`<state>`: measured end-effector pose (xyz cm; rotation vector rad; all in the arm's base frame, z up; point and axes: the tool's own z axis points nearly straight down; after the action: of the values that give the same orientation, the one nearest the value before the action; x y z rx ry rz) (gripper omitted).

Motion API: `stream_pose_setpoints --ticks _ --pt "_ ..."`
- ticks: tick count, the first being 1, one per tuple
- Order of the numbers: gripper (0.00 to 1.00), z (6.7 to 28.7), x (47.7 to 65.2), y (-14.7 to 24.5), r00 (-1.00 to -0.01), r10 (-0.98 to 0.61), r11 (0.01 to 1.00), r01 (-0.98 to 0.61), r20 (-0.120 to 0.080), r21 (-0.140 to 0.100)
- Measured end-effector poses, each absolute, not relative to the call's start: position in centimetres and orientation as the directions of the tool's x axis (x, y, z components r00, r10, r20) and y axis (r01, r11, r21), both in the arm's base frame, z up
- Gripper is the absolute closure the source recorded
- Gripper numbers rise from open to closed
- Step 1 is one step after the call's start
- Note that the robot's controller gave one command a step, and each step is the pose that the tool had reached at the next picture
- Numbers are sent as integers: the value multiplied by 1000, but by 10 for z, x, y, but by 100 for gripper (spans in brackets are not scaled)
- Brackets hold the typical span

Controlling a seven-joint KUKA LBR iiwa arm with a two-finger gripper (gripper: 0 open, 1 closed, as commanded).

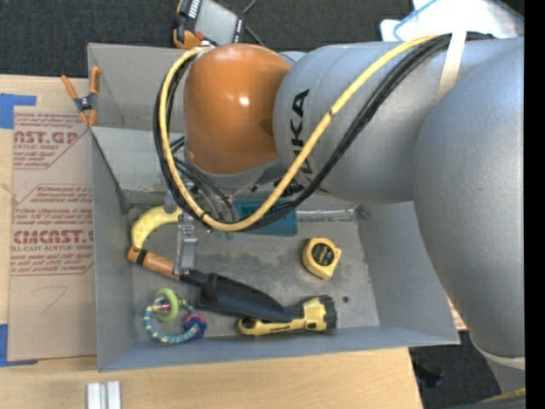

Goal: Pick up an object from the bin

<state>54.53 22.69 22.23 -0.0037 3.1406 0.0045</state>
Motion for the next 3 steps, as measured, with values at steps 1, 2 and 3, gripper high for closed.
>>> stream_pose_setpoints --ticks 1,2,3 --pt "0 158 508 211 -999 -50 999 -50 6 0" --pt "0 153 570 232 -1000 16 1000 16 -18 11" --pt "0 138 548 221 -998 -54 998 -54 -18 8"
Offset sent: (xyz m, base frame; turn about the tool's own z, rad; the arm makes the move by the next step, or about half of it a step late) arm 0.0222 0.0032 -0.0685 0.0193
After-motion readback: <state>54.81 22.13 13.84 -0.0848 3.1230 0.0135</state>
